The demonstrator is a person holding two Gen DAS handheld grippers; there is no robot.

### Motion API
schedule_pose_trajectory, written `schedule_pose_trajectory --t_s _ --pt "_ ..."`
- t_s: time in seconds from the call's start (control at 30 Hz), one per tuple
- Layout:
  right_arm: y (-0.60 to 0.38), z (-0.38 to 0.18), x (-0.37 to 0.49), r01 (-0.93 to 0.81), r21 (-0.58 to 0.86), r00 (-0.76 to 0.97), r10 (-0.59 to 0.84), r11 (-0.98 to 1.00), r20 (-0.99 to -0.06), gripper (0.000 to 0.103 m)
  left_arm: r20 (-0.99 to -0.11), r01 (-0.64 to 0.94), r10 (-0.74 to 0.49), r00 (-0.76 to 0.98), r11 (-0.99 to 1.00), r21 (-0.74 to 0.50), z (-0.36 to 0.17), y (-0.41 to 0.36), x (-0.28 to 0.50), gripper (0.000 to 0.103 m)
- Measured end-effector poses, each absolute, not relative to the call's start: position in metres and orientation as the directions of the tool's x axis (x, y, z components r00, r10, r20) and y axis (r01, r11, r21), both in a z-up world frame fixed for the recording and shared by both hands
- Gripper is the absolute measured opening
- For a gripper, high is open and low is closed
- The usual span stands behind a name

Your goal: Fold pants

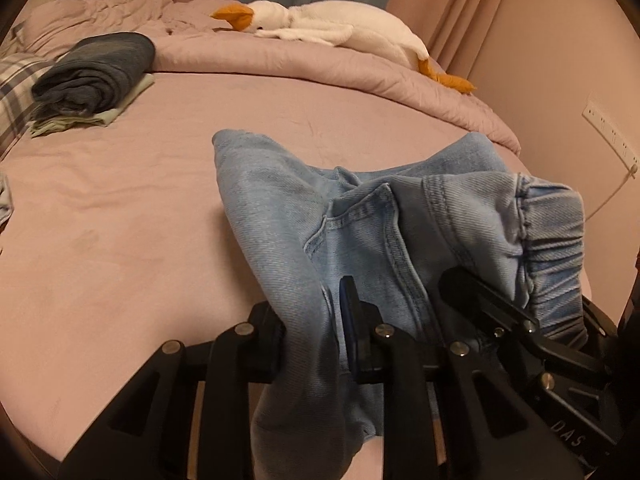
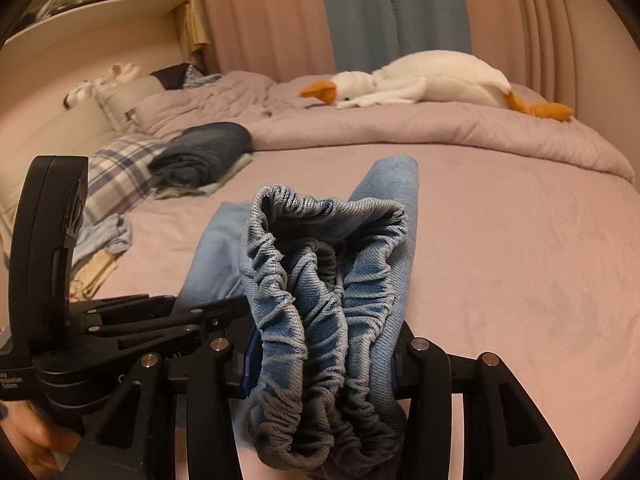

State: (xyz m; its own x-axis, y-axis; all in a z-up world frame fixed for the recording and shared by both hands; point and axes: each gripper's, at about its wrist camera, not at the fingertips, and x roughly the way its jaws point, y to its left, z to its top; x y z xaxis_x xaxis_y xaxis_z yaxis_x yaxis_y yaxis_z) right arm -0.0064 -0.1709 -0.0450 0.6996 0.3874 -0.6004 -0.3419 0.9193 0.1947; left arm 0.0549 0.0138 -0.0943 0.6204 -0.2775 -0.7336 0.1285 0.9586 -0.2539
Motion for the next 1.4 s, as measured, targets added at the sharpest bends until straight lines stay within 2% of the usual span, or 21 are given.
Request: schedule_pose_trajectory --t_s 0.63,1.4 --pt "-0.134 -0.02 -0.03 -0.463 0.185 0.689 0.483 0.867 -0.541 0.048 -0.674 0.05 -0.197 0.712 0.972 -0.23 -0.063 0.05 -0.001 0.021" --pt "-0.112 -0.002 -0.021 -0.49 0.126 0.729 0.485 0.862 -0.483 0.048 -0.631 0.056 -0.165 0.758 0.98 -0.189 -0.041 0.061 0.023 0.021"
